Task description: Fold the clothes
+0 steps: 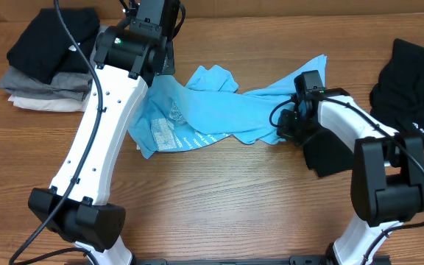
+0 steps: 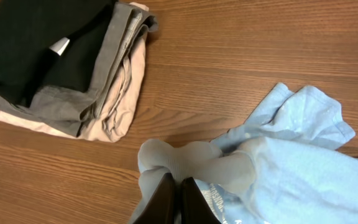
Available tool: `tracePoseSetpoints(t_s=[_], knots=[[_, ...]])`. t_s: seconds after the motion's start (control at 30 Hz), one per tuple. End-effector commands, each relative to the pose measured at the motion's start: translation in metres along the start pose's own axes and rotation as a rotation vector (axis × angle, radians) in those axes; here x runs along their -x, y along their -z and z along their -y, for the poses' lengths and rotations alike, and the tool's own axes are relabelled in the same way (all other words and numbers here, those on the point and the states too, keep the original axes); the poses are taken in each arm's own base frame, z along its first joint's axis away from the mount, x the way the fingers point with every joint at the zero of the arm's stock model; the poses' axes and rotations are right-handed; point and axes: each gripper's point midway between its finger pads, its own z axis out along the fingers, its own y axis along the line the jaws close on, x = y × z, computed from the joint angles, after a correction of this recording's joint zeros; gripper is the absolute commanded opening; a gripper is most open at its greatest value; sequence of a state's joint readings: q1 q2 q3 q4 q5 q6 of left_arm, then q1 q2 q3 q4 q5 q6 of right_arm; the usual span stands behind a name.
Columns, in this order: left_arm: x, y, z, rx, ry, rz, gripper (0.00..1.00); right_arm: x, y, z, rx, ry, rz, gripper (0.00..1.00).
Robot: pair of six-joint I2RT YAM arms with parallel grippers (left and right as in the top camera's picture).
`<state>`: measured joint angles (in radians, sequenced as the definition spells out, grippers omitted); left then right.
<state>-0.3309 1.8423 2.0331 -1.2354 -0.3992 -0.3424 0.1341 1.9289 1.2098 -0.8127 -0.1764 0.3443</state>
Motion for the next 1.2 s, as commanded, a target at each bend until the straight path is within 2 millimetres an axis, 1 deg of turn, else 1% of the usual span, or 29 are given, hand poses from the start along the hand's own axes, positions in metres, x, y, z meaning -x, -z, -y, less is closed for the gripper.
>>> tracePoseSetpoints(t_s=[0.0, 0.03, 0.13, 0.17, 0.2, 0.23, 0.3, 0.37, 0.47, 0.53, 0.63, 0.7, 0.77, 0.8, 0.87, 0.97, 1.03, 1.17], knots=[[0.017, 0.014, -0.009, -0.008, -0.007, 0.051, 0.04, 0.024, 0.059, 0.0, 0.038, -0.015, 0.126, 0.04], [0.021, 0.02, -0.012, -0.011, -0.005, 0.065, 0.04, 0.029, 0.077, 0.0, 0.047, -0.016, 0.156, 0.04], [0.036, 0.047, -0.023, -0.021, 0.0, 0.12, 0.04, 0.044, 0.148, 0.002, 0.075, -0.009, 0.275, 0.04], [0.04, 0.056, -0.026, -0.023, -0.004, 0.138, 0.04, 0.047, 0.176, 0.003, 0.085, -0.007, 0.32, 0.04], [0.049, 0.075, -0.034, -0.029, -0.01, 0.177, 0.04, 0.05, 0.212, 0.005, 0.096, -0.002, 0.378, 0.04], [0.053, 0.087, -0.038, -0.031, -0.017, 0.203, 0.04, 0.051, 0.238, 0.008, 0.1, 0.001, 0.423, 0.04], [0.062, 0.117, -0.049, -0.036, -0.03, 0.269, 0.04, 0.049, 0.291, 0.012, 0.104, 0.012, 0.512, 0.04], [0.068, 0.145, -0.062, -0.032, -0.009, 0.334, 0.04, 0.045, 0.332, 0.016, 0.104, 0.013, 0.582, 0.04], [0.074, 0.198, -0.087, -0.038, 0.053, 0.461, 0.04, 0.031, 0.394, 0.021, 0.103, 0.009, 0.698, 0.04], [0.073, 0.234, -0.106, -0.035, 0.099, 0.55, 0.04, 0.019, 0.428, 0.024, 0.098, 0.01, 0.77, 0.04], [0.066, 0.287, -0.138, -0.029, 0.173, 0.682, 0.04, -0.004, 0.47, 0.03, 0.092, -0.001, 0.87, 0.04], [0.057, 0.325, -0.16, -0.031, 0.231, 0.779, 0.04, -0.019, 0.495, 0.034, 0.085, -0.014, 0.938, 0.04], [0.048, 0.355, -0.176, -0.043, 0.264, 0.861, 0.04, -0.038, 0.518, 0.039, 0.077, -0.028, 1.013, 0.04], [0.043, 0.367, -0.183, -0.049, 0.277, 0.892, 0.04, -0.045, 0.529, 0.038, 0.084, -0.024, 1.055, 0.04], [0.028, 0.393, -0.2, -0.059, 0.317, 0.957, 0.04, -0.068, 0.553, 0.033, 0.1, -0.005, 1.15, 0.04], [0.006, 0.419, -0.22, -0.066, 0.353, 1.017, 0.04, -0.101, 0.579, 0.03, 0.091, 0.01, 1.267, 0.04], [-0.007, 0.431, -0.23, -0.067, 0.369, 1.048, 0.04, -0.122, 0.591, 0.027, 0.084, 0.019, 1.329, 0.04], [-0.028, 0.449, -0.25, -0.046, 0.411, 1.094, 0.04, -0.153, 0.604, 0.024, 0.075, 0.03, 1.409, 0.04]])
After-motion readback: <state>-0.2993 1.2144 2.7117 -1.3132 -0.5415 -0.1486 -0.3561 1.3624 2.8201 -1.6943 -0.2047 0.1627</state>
